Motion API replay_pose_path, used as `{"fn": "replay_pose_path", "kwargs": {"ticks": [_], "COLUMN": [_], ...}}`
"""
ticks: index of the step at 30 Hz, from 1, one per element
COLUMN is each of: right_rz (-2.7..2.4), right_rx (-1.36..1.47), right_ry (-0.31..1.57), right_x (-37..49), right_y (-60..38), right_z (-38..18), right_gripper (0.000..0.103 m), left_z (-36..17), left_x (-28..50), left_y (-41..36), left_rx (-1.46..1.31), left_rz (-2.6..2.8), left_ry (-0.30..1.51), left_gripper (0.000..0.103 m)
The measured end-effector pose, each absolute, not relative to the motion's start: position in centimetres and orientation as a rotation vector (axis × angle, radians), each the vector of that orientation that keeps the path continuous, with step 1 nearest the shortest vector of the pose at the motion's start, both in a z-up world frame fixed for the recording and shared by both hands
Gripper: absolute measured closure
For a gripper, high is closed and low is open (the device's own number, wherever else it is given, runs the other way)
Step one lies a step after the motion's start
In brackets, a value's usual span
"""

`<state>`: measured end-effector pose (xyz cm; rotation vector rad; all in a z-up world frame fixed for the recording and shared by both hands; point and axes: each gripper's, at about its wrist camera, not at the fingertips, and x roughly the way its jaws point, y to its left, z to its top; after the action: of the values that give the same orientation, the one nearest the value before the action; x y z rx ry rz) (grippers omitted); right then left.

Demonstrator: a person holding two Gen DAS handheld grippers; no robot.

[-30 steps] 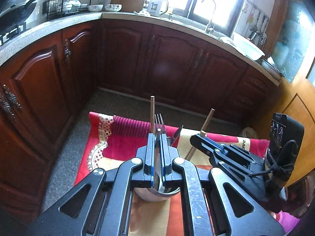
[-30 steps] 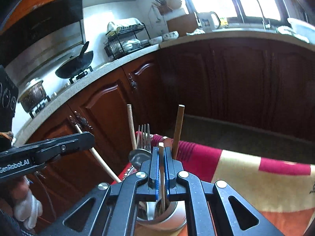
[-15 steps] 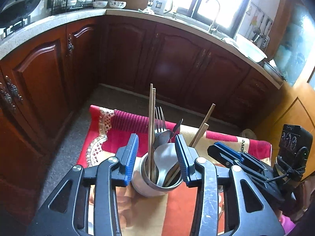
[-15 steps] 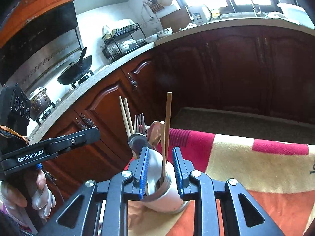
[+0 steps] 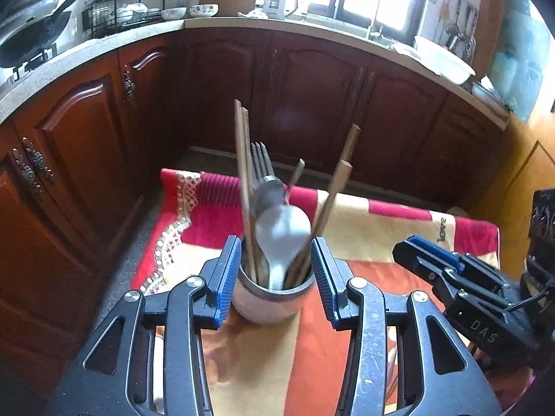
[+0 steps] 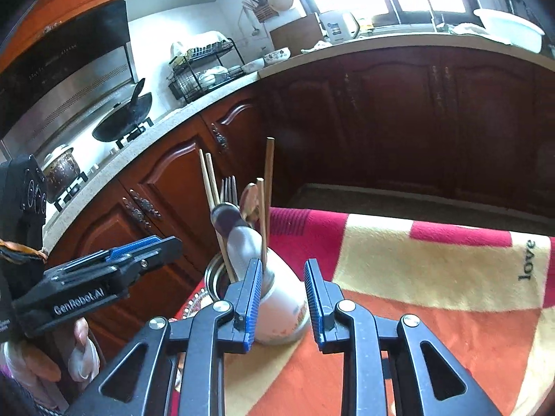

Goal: Organize utensils
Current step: 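Withdraw both open grippers from the jar toward the steel spoon and gold fork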

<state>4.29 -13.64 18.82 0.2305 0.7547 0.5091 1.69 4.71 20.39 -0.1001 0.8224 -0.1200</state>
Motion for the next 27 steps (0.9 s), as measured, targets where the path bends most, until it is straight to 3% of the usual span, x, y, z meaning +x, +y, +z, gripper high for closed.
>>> {"fn": "replay_pose_path", "kwargs": {"ticks": [2,27], "right_rz": [0.498,0.251], "right_rx": [0.234,0.341], "right_ry": [0.759,0.874], "right_x": [3.5,-3.3], "right_y": [-14.4,-28.6], "right_z": [18.6,12.8], "right_gripper": [0.074,0.072], "left_z": [20.0,14.5], "left_x": [1.1,-1.4], "left_y": [3.7,-7.3], "left_rx": [-0.087,-0.109], "left_rz": [-0.128,-0.341], "left_ry": [0.823,0.979], "left_gripper": [0.059,0.041]}}
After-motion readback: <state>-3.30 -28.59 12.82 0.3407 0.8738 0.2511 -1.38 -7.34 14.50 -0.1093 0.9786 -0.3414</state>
